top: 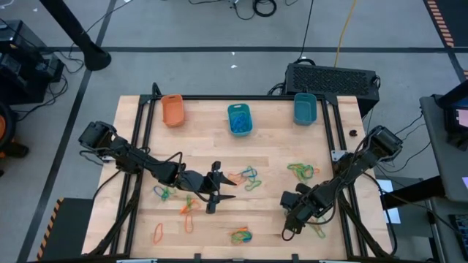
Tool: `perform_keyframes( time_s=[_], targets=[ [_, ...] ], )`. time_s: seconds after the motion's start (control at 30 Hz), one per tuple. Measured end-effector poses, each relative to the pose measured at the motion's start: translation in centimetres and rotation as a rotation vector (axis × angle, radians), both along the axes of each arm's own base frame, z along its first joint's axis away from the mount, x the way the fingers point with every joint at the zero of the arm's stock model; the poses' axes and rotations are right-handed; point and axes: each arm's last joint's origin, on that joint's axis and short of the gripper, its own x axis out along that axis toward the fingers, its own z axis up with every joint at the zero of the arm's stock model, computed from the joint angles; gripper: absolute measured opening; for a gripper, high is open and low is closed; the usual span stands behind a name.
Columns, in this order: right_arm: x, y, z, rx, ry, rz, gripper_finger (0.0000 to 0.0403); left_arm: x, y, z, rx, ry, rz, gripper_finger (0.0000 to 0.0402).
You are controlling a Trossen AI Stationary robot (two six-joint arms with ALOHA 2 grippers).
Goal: Sort rubber bands into baskets
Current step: Put the blue rubber band into the light blue bin
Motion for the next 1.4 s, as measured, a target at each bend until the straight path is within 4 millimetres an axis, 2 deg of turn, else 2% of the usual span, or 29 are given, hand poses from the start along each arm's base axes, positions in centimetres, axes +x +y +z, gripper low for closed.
perform_keyframes(
  time_s=[0.2, 0.53, 0.83, 1.13, 1.27, 1.4],
  targets=[
    [0.2, -0.6, 0.0, -0.023, 0.016, 0.014, 0.0189, 0.0, 0.0, 0.0, 0.0, 0.0, 0.0, 0.021],
    [1.1, -0.4, 1.0, 0.034, 0.0, 0.032, 0.0185, 0.0, 0.0, 0.0, 0.002, 0.0, 0.0, 0.021],
    [0.8, 0.1, 1.0, 0.009, -0.025, 0.03, 0.0185, 0.0, 0.0, 0.0, 0.002, 0.001, -0.001, 0.021],
    [1.5, 1.0, -1.7, 0.001, 0.021, 0.075, 0.0184, 0.0, 0.0, -0.1, 0.006, 0.012, 0.0, 0.021],
    [1.7, 1.3, -1.6, 0.028, 0.013, 0.075, 0.0156, -0.1, 0.0, -0.2, 0.007, 0.019, 0.0, 0.021],
    [1.7, 1.2, -0.9, 0.015, 0.009, 0.082, 0.0076, -0.1, 0.0, -0.2, 0.008, 0.022, 0.0, 0.021]
  ],
)
